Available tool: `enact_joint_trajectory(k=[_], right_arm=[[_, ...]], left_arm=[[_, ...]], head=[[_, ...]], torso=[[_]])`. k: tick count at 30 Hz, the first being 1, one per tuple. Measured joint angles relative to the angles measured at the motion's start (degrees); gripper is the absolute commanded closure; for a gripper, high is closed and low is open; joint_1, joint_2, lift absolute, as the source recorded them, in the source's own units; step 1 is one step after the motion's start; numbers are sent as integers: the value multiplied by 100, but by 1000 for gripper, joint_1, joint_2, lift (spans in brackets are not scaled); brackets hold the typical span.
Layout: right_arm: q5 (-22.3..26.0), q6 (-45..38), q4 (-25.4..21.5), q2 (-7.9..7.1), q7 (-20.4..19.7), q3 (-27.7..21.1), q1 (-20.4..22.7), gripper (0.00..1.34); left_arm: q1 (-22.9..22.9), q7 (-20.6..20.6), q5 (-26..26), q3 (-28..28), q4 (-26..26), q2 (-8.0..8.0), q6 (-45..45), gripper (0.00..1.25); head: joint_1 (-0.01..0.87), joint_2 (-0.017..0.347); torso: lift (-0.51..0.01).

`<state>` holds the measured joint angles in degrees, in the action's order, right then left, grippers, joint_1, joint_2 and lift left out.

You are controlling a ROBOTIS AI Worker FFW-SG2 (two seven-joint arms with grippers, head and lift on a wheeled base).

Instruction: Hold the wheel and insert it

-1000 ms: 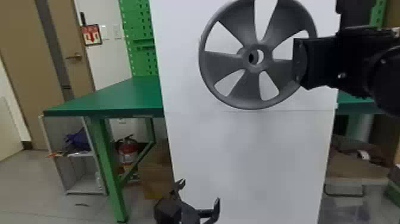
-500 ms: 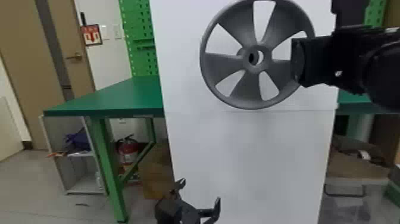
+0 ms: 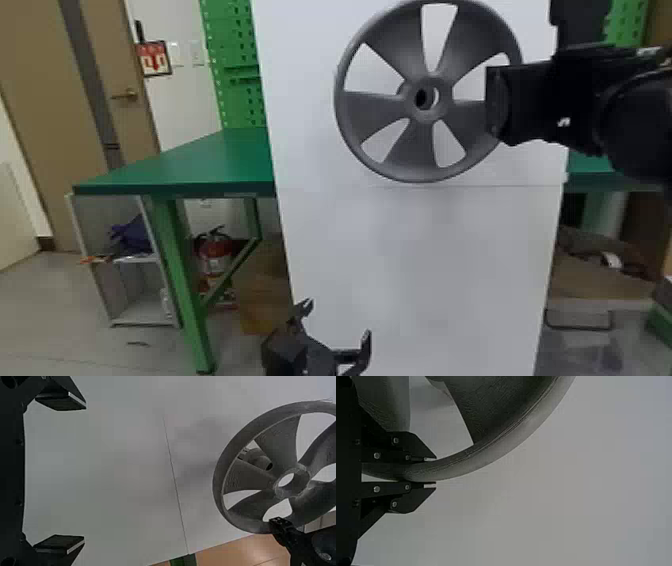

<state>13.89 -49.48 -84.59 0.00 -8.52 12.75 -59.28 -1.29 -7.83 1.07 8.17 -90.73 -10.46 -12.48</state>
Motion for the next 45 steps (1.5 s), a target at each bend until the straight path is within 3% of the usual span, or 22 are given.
enact_joint_trajectory(k=[22,45], right_arm=[[-509,624,397,0,131,331,-45,1156],[-456,932,611,0,135,390,-223,1156]], left_arm=[[-46,19,-2,37,25,-29,0,99],[-98,84,-61,118,47,-103,-7,101]], head=[[344,310],[344,310]], torso=[[-483],[-483]])
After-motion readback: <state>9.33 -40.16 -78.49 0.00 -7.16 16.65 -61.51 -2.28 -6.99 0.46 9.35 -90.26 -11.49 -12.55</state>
